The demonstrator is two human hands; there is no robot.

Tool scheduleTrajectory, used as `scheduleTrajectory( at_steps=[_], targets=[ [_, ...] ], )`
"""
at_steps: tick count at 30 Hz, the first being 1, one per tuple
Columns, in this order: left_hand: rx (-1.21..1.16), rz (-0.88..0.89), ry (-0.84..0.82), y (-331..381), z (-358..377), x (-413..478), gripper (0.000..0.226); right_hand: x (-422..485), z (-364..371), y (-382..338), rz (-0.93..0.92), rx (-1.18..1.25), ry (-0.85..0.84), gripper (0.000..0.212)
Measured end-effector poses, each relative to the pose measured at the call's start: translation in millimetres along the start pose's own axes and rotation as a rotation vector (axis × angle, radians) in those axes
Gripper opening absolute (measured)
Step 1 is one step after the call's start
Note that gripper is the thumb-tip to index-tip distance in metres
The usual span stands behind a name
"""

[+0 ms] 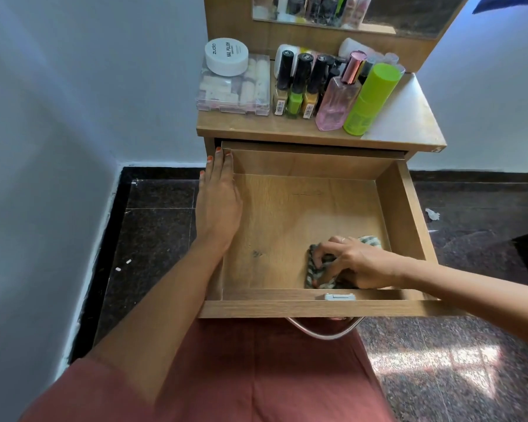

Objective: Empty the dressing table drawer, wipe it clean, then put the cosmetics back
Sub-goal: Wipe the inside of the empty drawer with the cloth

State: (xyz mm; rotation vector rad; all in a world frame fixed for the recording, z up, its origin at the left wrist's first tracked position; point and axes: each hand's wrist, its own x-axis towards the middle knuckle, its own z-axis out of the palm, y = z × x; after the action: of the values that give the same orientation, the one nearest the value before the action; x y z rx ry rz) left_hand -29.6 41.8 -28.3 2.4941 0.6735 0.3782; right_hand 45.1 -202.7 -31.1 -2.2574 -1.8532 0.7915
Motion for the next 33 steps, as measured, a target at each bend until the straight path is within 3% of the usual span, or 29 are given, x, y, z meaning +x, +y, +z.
scheduleTrajectory(
  at_steps=[9,14,22,27,30,33],
  targets=[
    [0.013,0.001,0.006,0.5,-1.4,0.4,0.047,99.4,0.8,-35.6,-0.204,0.023,0.090,0.027],
    [0.017,0.009,0.003,1.3,-2.1,-1.0,0.048,103.5,-9.9,-6.6,-0.071,0.075,0.224,0.029],
    [0.017,0.014,0.014,-0.2,-0.8,-0.7,0.047,57.4,-9.8,42.9,0.412,0.139,0.499,0.029],
    [0.038,0.008,-0.005,0.3,-0.3,0.2,0.047,59.4,-7.8,9.5,0.499,0.127,0.256,0.058],
    [0.064,0.005,-0.027,0.3,0.0,1.2,0.047,73.1,0.5,-17.2,0.303,-0.036,0.131,0.074],
    [0.096,0.010,-0.035,0.5,0.5,1.0,0.047,87.8,16.2,-28.4,0.098,-0.163,0.066,0.074]
  ],
)
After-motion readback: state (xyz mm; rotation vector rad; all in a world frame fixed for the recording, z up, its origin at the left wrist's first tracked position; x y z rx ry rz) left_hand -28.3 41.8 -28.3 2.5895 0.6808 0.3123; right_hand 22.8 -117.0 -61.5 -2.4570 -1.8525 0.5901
